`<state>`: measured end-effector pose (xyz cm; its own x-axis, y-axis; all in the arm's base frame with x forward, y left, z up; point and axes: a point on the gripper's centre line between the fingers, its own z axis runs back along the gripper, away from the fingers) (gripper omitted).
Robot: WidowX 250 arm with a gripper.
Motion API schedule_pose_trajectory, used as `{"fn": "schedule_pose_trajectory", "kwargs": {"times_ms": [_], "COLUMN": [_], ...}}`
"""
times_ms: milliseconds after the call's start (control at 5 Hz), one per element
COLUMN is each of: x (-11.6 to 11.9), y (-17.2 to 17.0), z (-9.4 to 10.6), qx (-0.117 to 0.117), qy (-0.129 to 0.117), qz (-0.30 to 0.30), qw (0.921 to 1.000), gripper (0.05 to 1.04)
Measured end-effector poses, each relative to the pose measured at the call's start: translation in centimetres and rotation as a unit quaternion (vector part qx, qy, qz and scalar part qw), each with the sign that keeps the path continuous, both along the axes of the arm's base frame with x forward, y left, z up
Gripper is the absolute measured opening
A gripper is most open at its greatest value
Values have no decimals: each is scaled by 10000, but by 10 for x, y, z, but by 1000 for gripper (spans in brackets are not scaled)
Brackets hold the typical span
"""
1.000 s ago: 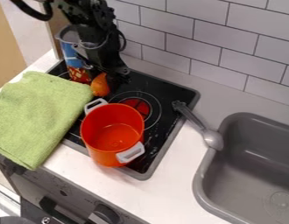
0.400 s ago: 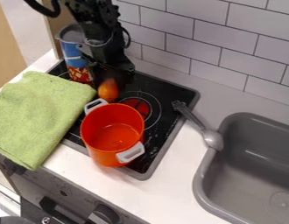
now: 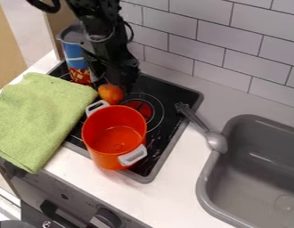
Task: Move the orange object out of the orange soup bowl
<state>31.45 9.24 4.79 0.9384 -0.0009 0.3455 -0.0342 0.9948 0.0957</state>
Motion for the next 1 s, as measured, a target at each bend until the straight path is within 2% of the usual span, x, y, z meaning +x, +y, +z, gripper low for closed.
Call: {"fn": "schedule_pose_trajectory", "kwargs": {"times_ms": [200, 400, 600, 1000], "x": [-3, -4, -17, -55], "y": [0, 1, 1, 1], "z": [7, 27, 47, 62], "qx": [-102, -188, -268, -335], "qy": [16, -221, -411, -218], "qz": [56, 78, -33, -521], "qw": [9999, 9995, 9988, 9978], "gripper": [999, 999, 999, 999]}}
